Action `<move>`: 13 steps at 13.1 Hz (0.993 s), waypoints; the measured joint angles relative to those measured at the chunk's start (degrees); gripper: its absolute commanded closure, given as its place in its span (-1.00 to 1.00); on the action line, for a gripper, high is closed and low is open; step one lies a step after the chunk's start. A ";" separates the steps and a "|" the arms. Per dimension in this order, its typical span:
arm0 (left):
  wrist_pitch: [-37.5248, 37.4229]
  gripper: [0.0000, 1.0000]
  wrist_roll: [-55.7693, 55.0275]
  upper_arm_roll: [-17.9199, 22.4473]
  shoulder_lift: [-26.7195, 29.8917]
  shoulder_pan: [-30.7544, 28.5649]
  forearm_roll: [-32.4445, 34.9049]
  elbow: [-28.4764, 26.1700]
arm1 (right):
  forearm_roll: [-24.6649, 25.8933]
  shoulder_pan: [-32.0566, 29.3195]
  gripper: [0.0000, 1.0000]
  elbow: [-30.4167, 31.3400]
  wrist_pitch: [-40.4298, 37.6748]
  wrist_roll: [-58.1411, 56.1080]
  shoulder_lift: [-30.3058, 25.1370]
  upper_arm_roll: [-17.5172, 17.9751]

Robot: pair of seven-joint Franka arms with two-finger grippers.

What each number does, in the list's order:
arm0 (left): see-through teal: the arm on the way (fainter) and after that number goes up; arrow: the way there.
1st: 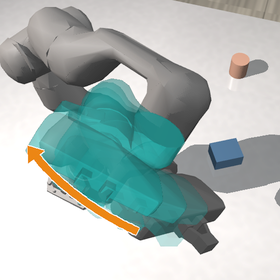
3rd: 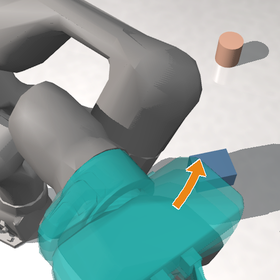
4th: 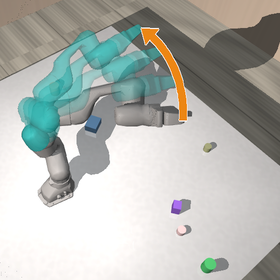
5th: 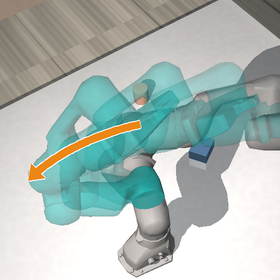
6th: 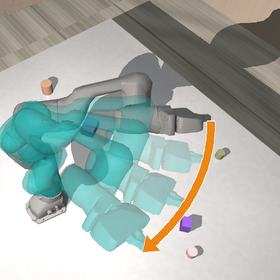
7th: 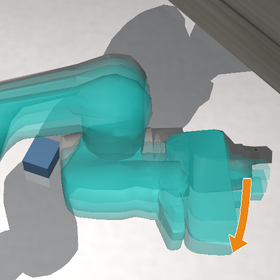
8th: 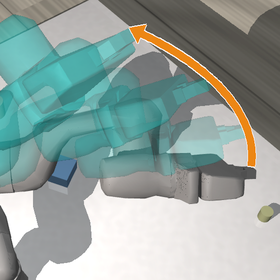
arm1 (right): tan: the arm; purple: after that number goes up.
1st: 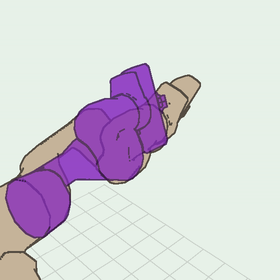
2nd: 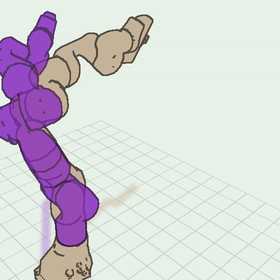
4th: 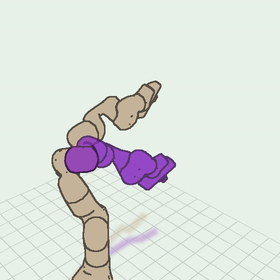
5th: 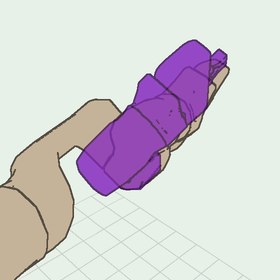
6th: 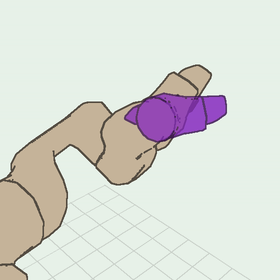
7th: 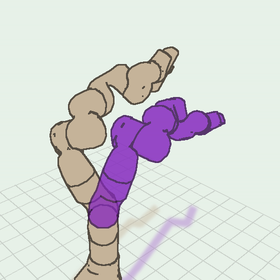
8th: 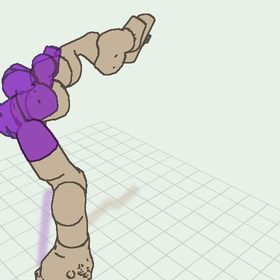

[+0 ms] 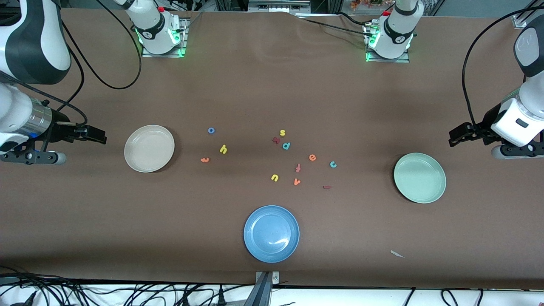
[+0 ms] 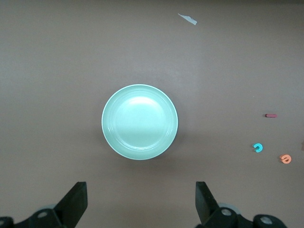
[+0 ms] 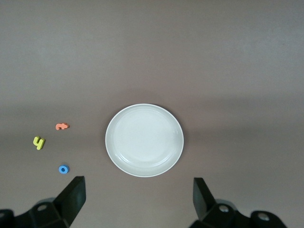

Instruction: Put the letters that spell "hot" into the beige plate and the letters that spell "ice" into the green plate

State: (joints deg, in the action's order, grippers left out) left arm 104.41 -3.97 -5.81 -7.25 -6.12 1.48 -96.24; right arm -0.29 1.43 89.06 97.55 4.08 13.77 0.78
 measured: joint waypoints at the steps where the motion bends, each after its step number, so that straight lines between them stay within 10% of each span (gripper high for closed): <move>1: 0.00 -1.00 0.00 0.00 0.00 0.00 0.00 0.00 | 0.00 0.16 -0.99 0.00 0.00 0.05 -0.07 0.00; 13: 0.00 -1.00 0.00 0.00 0.00 -0.01 0.00 0.00 | 0.00 0.87 -0.99 0.08 0.04 0.78 -0.07 0.04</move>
State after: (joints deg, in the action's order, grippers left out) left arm 104.41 -3.97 -5.81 -7.25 -6.13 1.48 -96.24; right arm -0.28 2.30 89.13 97.59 4.86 13.70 0.82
